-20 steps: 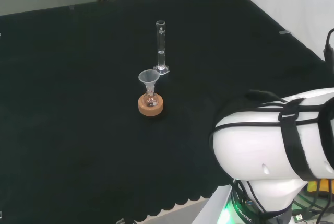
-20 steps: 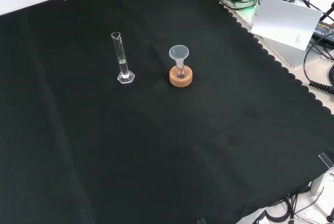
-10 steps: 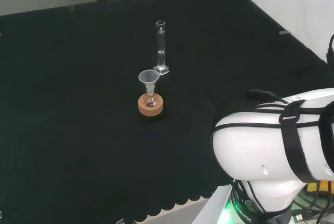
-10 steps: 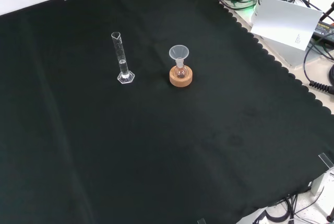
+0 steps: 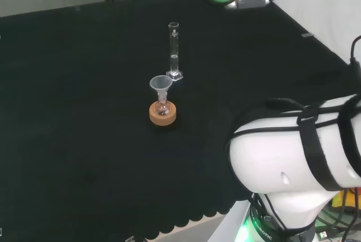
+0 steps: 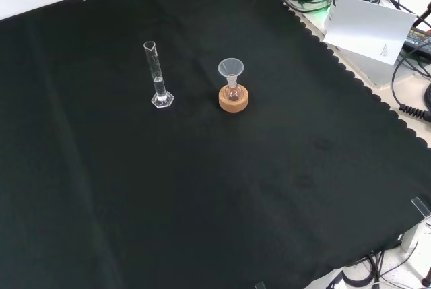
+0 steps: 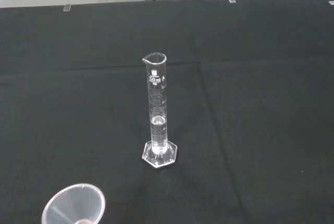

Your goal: Pick up the graduated cylinder.

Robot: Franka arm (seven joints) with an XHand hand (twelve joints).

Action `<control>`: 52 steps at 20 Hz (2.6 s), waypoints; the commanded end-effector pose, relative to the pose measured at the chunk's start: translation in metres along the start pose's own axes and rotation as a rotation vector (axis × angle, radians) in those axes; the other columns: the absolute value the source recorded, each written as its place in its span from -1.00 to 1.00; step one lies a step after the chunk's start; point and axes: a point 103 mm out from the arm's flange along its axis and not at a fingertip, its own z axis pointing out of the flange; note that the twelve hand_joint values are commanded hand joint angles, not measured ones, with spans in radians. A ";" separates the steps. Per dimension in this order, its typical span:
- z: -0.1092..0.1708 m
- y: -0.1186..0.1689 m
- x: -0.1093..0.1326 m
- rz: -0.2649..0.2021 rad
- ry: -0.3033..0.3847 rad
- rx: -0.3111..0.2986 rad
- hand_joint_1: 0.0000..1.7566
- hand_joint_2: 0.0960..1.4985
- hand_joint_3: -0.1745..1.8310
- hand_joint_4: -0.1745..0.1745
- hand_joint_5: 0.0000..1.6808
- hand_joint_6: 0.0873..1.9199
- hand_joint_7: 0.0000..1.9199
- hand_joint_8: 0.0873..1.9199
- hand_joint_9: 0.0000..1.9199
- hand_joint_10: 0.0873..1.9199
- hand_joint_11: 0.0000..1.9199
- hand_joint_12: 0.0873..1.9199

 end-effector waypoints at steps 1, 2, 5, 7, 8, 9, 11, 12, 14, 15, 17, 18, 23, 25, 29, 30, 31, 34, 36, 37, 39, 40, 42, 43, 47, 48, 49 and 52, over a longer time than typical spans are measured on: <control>0.058 0.069 -0.010 -0.019 0.062 0.009 -0.67 0.72 -0.84 -0.17 -0.69 -1.00 -0.90 -0.52 -0.44 -1.00 -0.82 0.38; 0.064 0.079 -0.010 -0.027 0.078 0.008 -0.66 0.72 -0.85 -0.17 -0.69 -1.00 -0.89 -0.52 -0.44 -1.00 -0.82 0.38; 0.083 0.109 -0.010 -0.039 0.123 0.005 -0.62 0.69 -0.85 -0.18 -0.68 -1.00 -0.87 -0.50 -0.43 -0.99 -0.82 0.38; 0.097 0.126 -0.006 -0.053 0.154 0.002 -0.58 0.67 -0.86 -0.19 -0.67 -1.00 -0.86 -0.49 -0.42 -0.97 -0.81 0.38; 0.104 0.133 -0.004 -0.059 0.160 0.005 -0.56 0.66 -0.87 -0.20 -0.65 -1.00 -0.85 -0.47 -0.43 -0.93 -0.80 0.38; 0.111 0.139 -0.002 -0.064 0.170 0.011 -0.55 0.65 -0.89 -0.20 -0.64 -1.00 -0.84 -0.46 -0.45 -0.85 -0.80 0.38; 0.125 0.150 0.003 -0.068 0.187 0.019 -0.51 0.65 -0.93 -0.21 -0.63 -1.00 -0.84 -0.44 -0.52 -0.63 -0.79 0.38; 0.132 0.154 0.005 -0.070 0.196 0.018 -0.50 0.65 -0.95 -0.22 -0.62 -1.00 -0.84 -0.43 -0.55 -0.54 -0.79 0.39; 0.143 0.162 0.008 -0.075 0.212 0.014 -0.48 0.66 -0.97 -0.23 -0.62 -1.00 -0.84 -0.42 -0.58 -0.46 -0.79 0.39; 0.148 0.164 0.008 -0.077 0.223 0.009 -0.48 0.65 -0.98 -0.23 -0.61 -1.00 -0.85 -0.42 -0.59 -0.44 -0.79 0.39; 0.157 0.168 0.010 -0.082 0.243 0.001 -0.46 0.65 -0.99 -0.23 -0.62 -1.00 -0.85 -0.42 -0.61 -0.43 -0.80 0.39; 0.160 0.170 0.010 -0.083 0.252 0.002 -0.45 0.64 -0.99 -0.24 -0.62 -1.00 -0.86 -0.42 -0.61 -0.43 -0.80 0.39; 0.172 0.175 0.011 -0.087 0.276 0.017 -0.42 0.61 -1.00 -0.21 -0.69 -1.00 -0.93 -0.44 -0.69 -0.41 -0.84 0.40; 0.174 0.176 0.009 -0.084 0.280 0.005 -0.40 0.59 -1.00 -0.21 -0.71 -1.00 -0.95 -0.44 -0.70 -0.40 -0.85 0.40; 0.176 0.179 0.004 -0.078 0.286 0.001 -0.37 0.58 -1.00 -0.21 -0.71 -1.00 -0.95 -0.44 -0.71 -0.39 -0.86 0.41; 0.177 0.179 0.003 -0.075 0.290 0.002 -0.37 0.57 -1.00 -0.21 -0.71 -1.00 -0.94 -0.44 -0.71 -0.39 -0.86 0.41; 0.179 0.179 0.002 -0.073 0.289 0.003 -0.36 0.57 -1.00 -0.21 -0.71 -1.00 -0.93 -0.43 -0.71 -0.39 -0.86 0.41; 0.184 0.180 -0.002 -0.069 0.299 0.002 -0.34 0.54 -1.00 -0.22 -0.70 -1.00 -0.90 -0.42 -0.70 -0.37 -0.86 0.41; 0.187 0.180 -0.006 -0.074 0.340 -0.008 -0.31 0.53 -1.00 -0.24 -0.69 -1.00 -0.89 -0.41 -0.69 -0.37 -0.86 0.41; 0.188 0.180 -0.007 -0.079 0.374 -0.016 -0.29 0.52 -1.00 -0.24 -0.69 -1.00 -0.89 -0.41 -0.69 -0.37 -0.86 0.41; 0.190 0.180 -0.009 -0.103 0.412 -0.021 -0.26 0.49 -1.00 -0.24 -0.68 -1.00 -0.88 -0.41 -0.68 -0.36 -0.85 0.41; 0.193 0.179 -0.010 -0.115 0.426 -0.020 -0.24 0.48 -1.00 -0.24 -0.68 -1.00 -0.88 -0.40 -0.67 -0.36 -0.84 0.41; 0.198 0.178 -0.012 -0.134 0.448 -0.016 -0.22 0.45 -1.00 -0.24 -0.68 -1.00 -0.88 -0.40 -0.66 -0.36 -0.83 0.41; 0.201 0.177 -0.012 -0.142 0.459 -0.020 -0.21 0.44 -1.00 -0.24 -0.68 -1.00 -0.88 -0.40 -0.66 -0.36 -0.82 0.41; 0.216 0.175 -0.015 -0.178 0.501 -0.014 -0.17 0.41 -1.00 -0.28 -0.62 -1.00 -0.83 -0.39 -0.60 -0.37 -0.78 0.39; 0.220 0.175 -0.015 -0.184 0.513 -0.012 -0.16 0.40 -1.00 -0.28 -0.62 -1.00 -0.82 -0.39 -0.59 -0.37 -0.78 0.39; 0.223 0.175 -0.015 -0.191 0.522 -0.008 -0.15 0.40 -1.00 -0.28 -0.61 -1.00 -0.81 -0.38 -0.58 -0.37 -0.78 0.39; 0.235 0.175 -0.015 -0.208 0.554 0.013 -0.13 0.38 -1.00 -0.28 -0.60 -1.00 -0.81 -0.39 -0.58 -0.38 -0.77 0.39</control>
